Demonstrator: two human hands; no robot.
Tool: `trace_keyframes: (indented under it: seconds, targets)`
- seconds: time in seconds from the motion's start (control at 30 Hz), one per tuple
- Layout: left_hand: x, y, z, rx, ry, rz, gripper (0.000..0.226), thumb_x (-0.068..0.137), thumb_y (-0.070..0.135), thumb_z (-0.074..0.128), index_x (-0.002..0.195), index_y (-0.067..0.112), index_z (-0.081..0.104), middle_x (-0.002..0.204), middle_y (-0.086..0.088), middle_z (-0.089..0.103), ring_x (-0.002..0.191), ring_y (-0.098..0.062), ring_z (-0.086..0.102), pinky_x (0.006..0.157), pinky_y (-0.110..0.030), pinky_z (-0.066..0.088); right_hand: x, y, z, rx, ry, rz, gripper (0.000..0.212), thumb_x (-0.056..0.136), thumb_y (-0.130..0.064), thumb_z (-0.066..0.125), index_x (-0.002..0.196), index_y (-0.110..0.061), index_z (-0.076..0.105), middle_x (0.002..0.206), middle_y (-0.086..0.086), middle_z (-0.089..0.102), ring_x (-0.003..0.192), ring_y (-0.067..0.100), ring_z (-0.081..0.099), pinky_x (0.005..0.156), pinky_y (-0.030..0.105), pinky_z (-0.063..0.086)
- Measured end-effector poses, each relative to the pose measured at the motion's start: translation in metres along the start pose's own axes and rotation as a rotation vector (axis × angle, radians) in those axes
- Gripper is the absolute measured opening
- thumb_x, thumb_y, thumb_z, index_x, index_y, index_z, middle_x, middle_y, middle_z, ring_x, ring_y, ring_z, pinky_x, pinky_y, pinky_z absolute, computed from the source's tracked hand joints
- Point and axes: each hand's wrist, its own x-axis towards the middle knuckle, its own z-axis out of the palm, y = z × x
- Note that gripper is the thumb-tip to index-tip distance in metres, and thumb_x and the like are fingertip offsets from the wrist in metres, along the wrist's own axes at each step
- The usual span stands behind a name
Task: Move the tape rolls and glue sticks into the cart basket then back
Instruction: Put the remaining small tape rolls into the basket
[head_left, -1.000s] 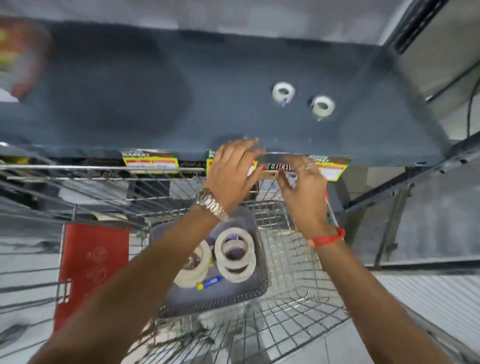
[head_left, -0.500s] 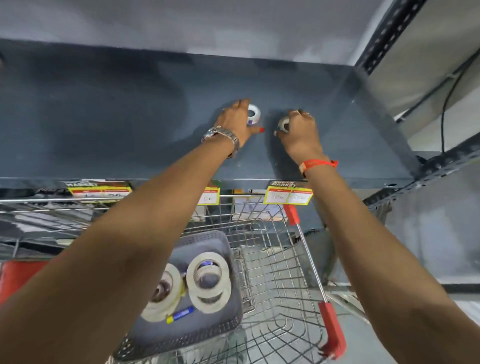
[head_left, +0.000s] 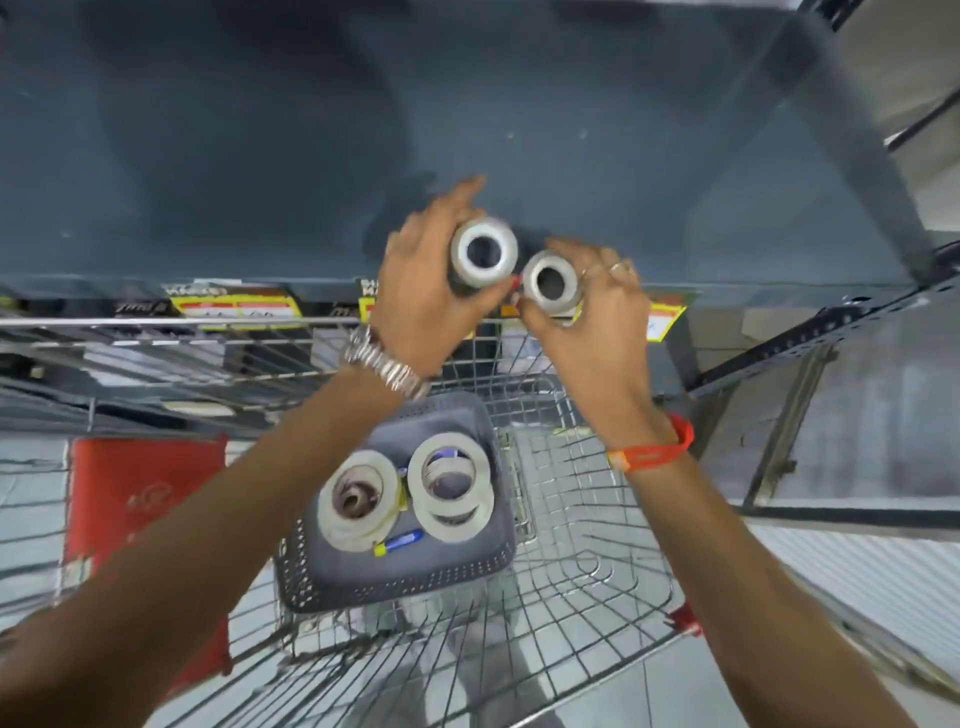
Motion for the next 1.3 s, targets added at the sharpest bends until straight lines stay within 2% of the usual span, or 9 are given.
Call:
trace_keyframes:
  seconds: [0.13,0.27,0.37,0.47,0.6,0.7,0.87,1.03,1.3]
  targets:
    - [-0.099,-0.046,-0.010,0.123,-0.081,-0.056,0.058,0.070,0.033,0.070,0.118,0.007,0.051,0.103,-0.014,0.066,0.097,-0.019,0.052,0.083,-0.028,0.037,-0.068,0.008,0.051,0.039,-0.270,0.004,0.045,0.074,-0.015,0.074,0.115,-0.007,0.059,0.116,0.016,0.062,0.108,0.033,0.054,0.093,0.029,0.039]
    - [-0.170,-0.107,-0.002,0.241,-0.288,-0.326,0.043,0.066,0.026,0.070,0.100,0.001,0.062,0.089,-0.023,0.070,0.081,-0.037,0.067,0.069,-0.036,0.050,-0.117,0.030,0.102,-0.062,-0.587,0.016,0.049,0.078,-0.013,0.070,0.123,-0.005,0.054,0.122,0.019,0.059,0.112,0.037,0.053,0.094,0.042,0.046]
    - [-0.208,-0.139,0.002,0.250,-0.366,-0.518,0.053,0.068,0.028,0.068,0.112,-0.001,0.059,0.103,-0.025,0.069,0.094,-0.039,0.066,0.086,-0.047,0.052,-0.141,0.043,0.134,-0.180,-0.785,0.014,0.052,0.081,-0.019,0.067,0.128,-0.005,0.049,0.130,0.018,0.054,0.120,0.036,0.048,0.101,0.041,0.042]
    - [-0.239,-0.158,0.007,0.269,-0.424,-0.645,0.057,0.071,0.020,0.074,0.120,-0.001,0.054,0.112,-0.026,0.065,0.106,-0.040,0.060,0.096,-0.045,0.045,-0.159,0.055,0.157,-0.252,-0.907,-0.005,0.052,0.079,-0.018,0.068,0.126,-0.006,0.050,0.131,0.019,0.051,0.121,0.036,0.047,0.100,0.039,0.043]
    - [-0.266,-0.170,0.019,0.305,-0.539,-0.650,0.061,0.074,0.021,0.072,0.127,0.004,0.048,0.127,-0.025,0.055,0.116,-0.040,0.053,0.098,-0.041,0.041,-0.177,0.067,0.176,-0.294,-1.003,-0.006,0.054,0.077,-0.018,0.070,0.126,-0.010,0.051,0.129,0.020,0.051,0.118,0.037,0.049,0.095,0.044,0.049]
    - [-0.273,-0.174,0.027,0.315,-0.594,-0.648,0.060,0.076,0.020,0.071,0.129,0.007,0.046,0.129,-0.022,0.053,0.116,-0.038,0.053,0.094,-0.040,0.041,-0.183,0.069,0.186,-0.332,-1.063,-0.013,0.053,0.074,-0.018,0.072,0.122,-0.006,0.055,0.127,0.022,0.053,0.116,0.039,0.050,0.094,0.046,0.050]
    - [-0.288,-0.182,0.030,0.366,-0.589,-0.582,0.063,0.072,0.032,0.073,0.126,0.010,0.050,0.127,-0.017,0.057,0.119,-0.034,0.052,0.102,-0.044,0.035,-0.191,0.068,0.187,-0.263,-1.101,0.007,0.056,0.073,-0.030,0.075,0.118,-0.004,0.056,0.129,0.019,0.051,0.122,0.036,0.045,0.095,0.045,0.048]
    - [-0.290,-0.184,0.014,0.485,-0.569,-0.462,0.077,0.068,0.059,0.038,0.128,0.012,0.048,0.135,-0.012,0.051,0.128,-0.028,0.044,0.109,-0.053,0.024,-0.186,0.073,0.181,-0.283,-0.995,0.040,0.049,0.082,-0.022,0.066,0.127,-0.008,0.051,0.131,0.019,0.051,0.123,0.035,0.046,0.101,0.042,0.044]
    - [-0.278,-0.182,0.004,0.637,-0.769,-0.521,0.072,0.090,0.049,0.039,0.145,0.013,0.009,0.157,-0.006,0.005,0.145,-0.022,-0.001,0.115,-0.055,-0.004,-0.183,0.069,0.182,-0.484,-1.018,0.018,0.040,0.087,-0.012,0.057,0.126,-0.006,0.050,0.126,0.019,0.056,0.117,0.037,0.049,0.095,0.044,0.046]
